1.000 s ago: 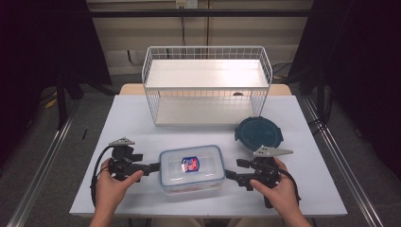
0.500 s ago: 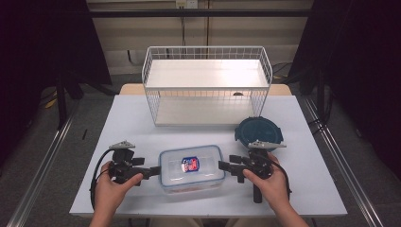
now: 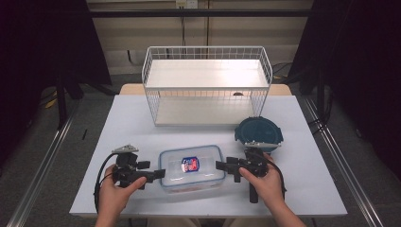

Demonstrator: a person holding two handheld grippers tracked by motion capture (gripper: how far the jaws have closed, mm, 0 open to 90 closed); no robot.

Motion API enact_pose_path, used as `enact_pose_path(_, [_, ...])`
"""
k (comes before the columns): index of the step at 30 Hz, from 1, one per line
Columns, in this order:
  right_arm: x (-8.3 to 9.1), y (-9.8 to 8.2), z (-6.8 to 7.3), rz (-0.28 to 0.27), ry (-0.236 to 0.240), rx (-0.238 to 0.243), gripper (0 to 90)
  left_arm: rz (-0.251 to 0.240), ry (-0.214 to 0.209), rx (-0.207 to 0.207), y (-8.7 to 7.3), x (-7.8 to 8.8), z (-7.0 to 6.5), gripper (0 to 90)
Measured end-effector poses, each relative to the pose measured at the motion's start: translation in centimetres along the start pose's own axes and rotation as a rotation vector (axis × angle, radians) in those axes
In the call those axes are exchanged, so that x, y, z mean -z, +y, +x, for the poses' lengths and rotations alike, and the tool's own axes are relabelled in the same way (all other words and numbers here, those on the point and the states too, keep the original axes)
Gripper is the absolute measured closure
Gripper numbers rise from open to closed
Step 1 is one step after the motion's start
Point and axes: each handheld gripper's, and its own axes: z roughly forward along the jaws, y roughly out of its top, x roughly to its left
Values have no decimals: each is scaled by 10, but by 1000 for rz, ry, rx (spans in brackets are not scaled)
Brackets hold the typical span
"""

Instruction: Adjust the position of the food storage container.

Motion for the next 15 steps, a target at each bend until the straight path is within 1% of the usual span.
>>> enact_pose_path(1, [0, 0, 0, 0, 0, 0, 356, 0, 0, 0, 0, 0, 0, 149])
enact_pose_path(2, [0, 0, -1, 4, 8, -20, 354, -5, -18, 9, -2, -3, 0, 149])
enact_pose_path(3, [0, -1, -2, 4, 8, -32, 355, -7, -26, 12, -2, -4, -1, 149])
enact_pose_path(4, [0, -1, -2, 4, 11, -36, 357, -7, -26, 12, -2, -4, -1, 149])
enact_pose_path(5, [0, -1, -2, 4, 11, -36, 357, -15, -36, 11, -3, -6, -1, 149])
enact_pose_path(6, [0, -1, -3, 6, 19, -57, 369, -18, -47, 14, -3, -8, -2, 148])
enact_pose_path(7, [0, -1, -3, 6, 19, -57, 369, -18, -47, 14, -3, -8, -2, 143])
enact_pose_path(8, [-1, -2, -3, 4, 26, -67, 374, -13, -53, 35, -3, -8, 0, 146])
enact_pose_path(9, [-1, -2, -3, 4, 26, -67, 374, -13, -53, 35, -3, -8, 0, 151])
enact_pose_path(10, [-1, -3, -4, 1, 34, -84, 386, -15, -69, 71, -5, -9, 2, 152])
enact_pose_path(11, [0, -3, -4, 3, 38, -96, 386, -15, -78, 85, -5, -9, 3, 152])
enact_pose_path(12, [0, -3, -4, 3, 38, -96, 386, -15, -78, 85, -5, -9, 3, 154])
enact_pose_path(14, [-1, -3, -5, -1, 45, -114, 388, -18, -82, 107, -6, -10, 3, 154])
enact_pose_path(15, [-1, -3, -5, -1, 45, -114, 388, -18, -82, 107, -6, -10, 3, 153])
